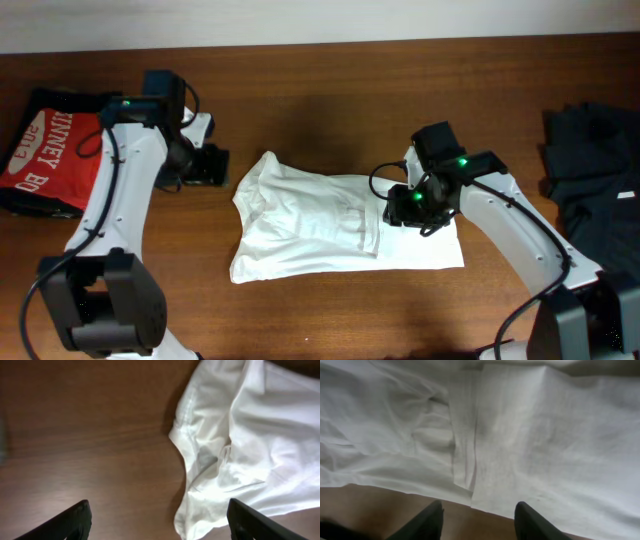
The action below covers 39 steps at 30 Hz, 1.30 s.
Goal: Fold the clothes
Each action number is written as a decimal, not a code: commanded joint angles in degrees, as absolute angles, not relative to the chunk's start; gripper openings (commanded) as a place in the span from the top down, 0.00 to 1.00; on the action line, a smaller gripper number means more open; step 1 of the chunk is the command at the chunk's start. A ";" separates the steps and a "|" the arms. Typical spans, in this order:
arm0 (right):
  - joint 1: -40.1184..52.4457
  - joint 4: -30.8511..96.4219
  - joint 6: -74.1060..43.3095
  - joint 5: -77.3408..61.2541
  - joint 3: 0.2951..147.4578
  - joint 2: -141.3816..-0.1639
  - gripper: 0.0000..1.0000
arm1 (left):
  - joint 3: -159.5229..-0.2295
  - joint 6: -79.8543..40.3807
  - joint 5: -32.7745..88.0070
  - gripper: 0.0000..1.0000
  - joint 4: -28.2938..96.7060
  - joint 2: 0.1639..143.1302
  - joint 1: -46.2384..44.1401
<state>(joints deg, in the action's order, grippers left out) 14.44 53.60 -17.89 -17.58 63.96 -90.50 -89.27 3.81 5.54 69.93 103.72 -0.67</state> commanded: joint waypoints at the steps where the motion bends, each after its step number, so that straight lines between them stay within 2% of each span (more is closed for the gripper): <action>1: 14.28 52.34 -19.25 -18.00 65.32 -88.79 0.47 | -82.98 2.98 8.84 0.13 67.13 104.03 -0.58; 6: 14.28 49.95 -20.69 -18.20 65.32 -88.82 0.44 | -77.25 3.01 8.82 0.13 61.71 104.07 -0.58; 39: 14.28 50.70 -19.77 -17.32 65.32 -88.82 0.44 | -77.25 3.01 8.82 0.13 61.04 104.07 -0.58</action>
<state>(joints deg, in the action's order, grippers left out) 14.35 50.70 -19.68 -17.80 64.29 -89.93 -77.56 3.38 7.77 61.21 103.94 -0.67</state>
